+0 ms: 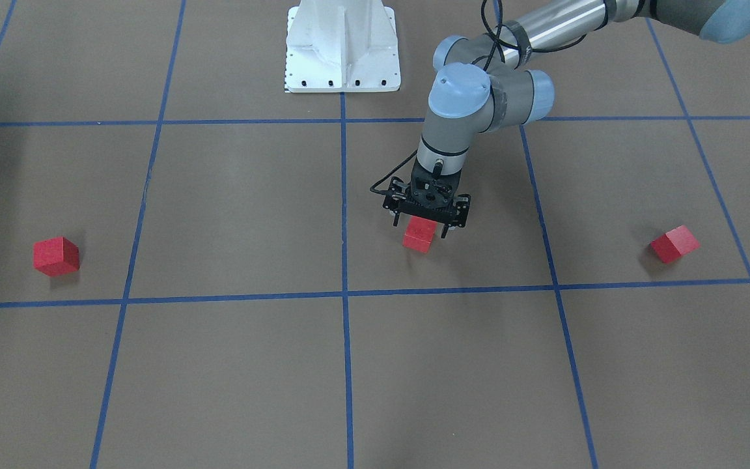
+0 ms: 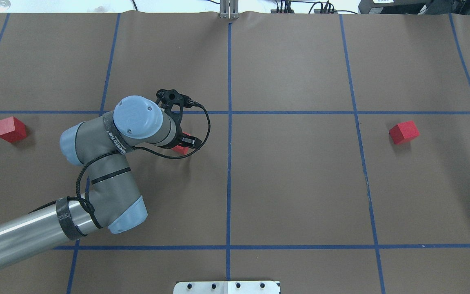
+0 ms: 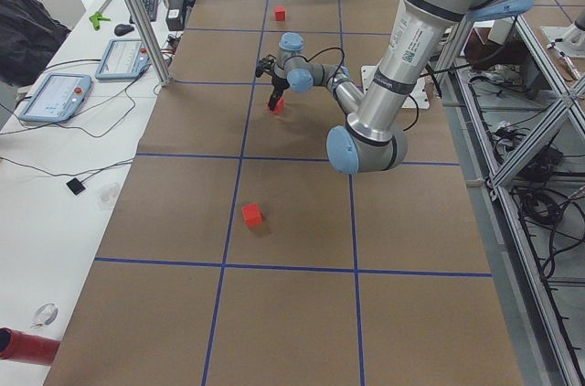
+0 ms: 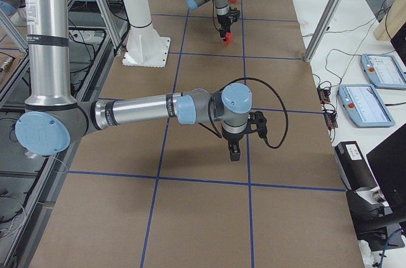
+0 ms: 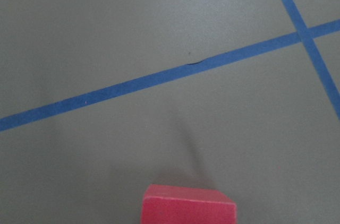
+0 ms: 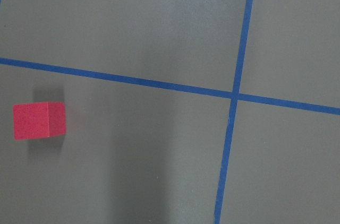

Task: Form red blocks into L shape at center
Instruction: 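Grasp the red cube with the left gripper and carry it to the center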

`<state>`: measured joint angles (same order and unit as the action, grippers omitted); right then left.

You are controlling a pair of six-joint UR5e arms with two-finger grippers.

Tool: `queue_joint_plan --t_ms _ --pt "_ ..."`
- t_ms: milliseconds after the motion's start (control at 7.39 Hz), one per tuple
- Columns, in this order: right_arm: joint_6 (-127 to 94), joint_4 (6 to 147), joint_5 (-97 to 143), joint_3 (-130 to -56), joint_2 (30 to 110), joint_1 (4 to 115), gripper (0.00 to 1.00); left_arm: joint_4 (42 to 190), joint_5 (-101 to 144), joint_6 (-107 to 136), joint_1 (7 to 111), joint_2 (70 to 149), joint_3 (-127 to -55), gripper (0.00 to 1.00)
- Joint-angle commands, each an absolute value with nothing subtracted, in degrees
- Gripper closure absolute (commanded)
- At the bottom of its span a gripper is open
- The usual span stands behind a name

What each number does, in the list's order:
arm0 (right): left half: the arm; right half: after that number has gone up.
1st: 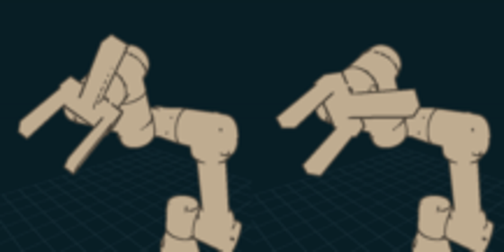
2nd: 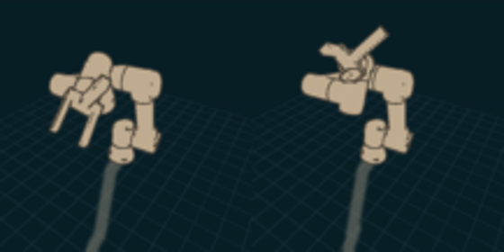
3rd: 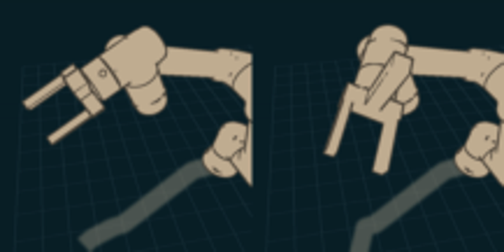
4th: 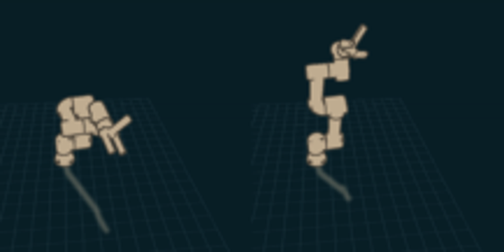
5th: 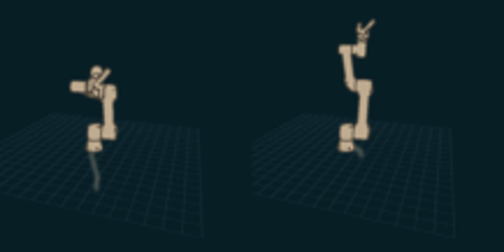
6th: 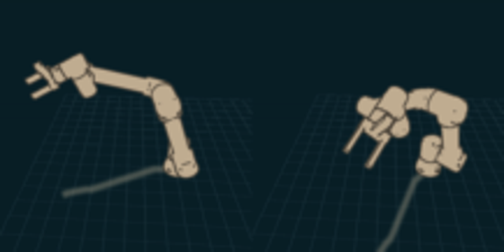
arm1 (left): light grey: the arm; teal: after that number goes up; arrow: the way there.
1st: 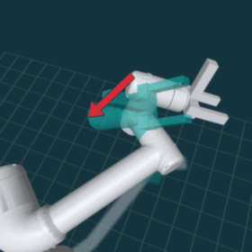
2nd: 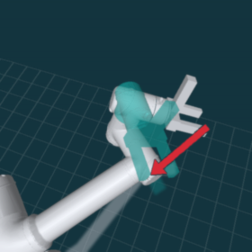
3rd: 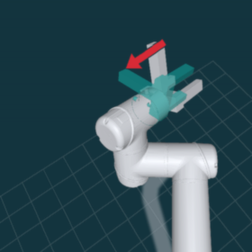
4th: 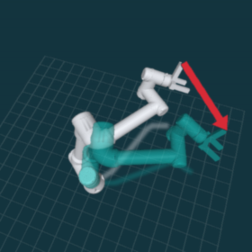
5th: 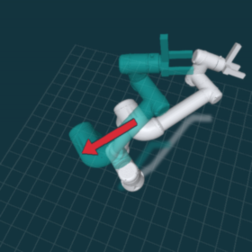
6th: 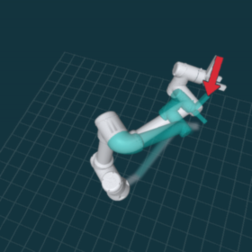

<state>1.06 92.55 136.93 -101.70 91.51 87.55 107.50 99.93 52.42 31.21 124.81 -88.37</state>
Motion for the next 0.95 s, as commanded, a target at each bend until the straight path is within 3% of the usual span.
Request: queue_joint_plan --t_ms 0,135,541,812 --pt "1.1 92.5 136.9 -101.9 91.5 87.5 0.01 107.1 99.8 52.7 31.3 125.2 -88.0 0.83" --pt "1.1 92.5 136.9 -102.0 91.2 87.6 0.01 106.8 99.9 52.7 31.5 125.8 -88.5 1.0" --pt "1.1 92.5 136.9 -102.0 91.2 87.6 0.01 99.4 99.9 59.3 31.9 135.1 -85.2 1.0" --pt "1.1 92.5 136.9 -102.0 91.2 87.6 0.01 99.8 99.9 64.3 31.8 142.9 -75.4 1.0"
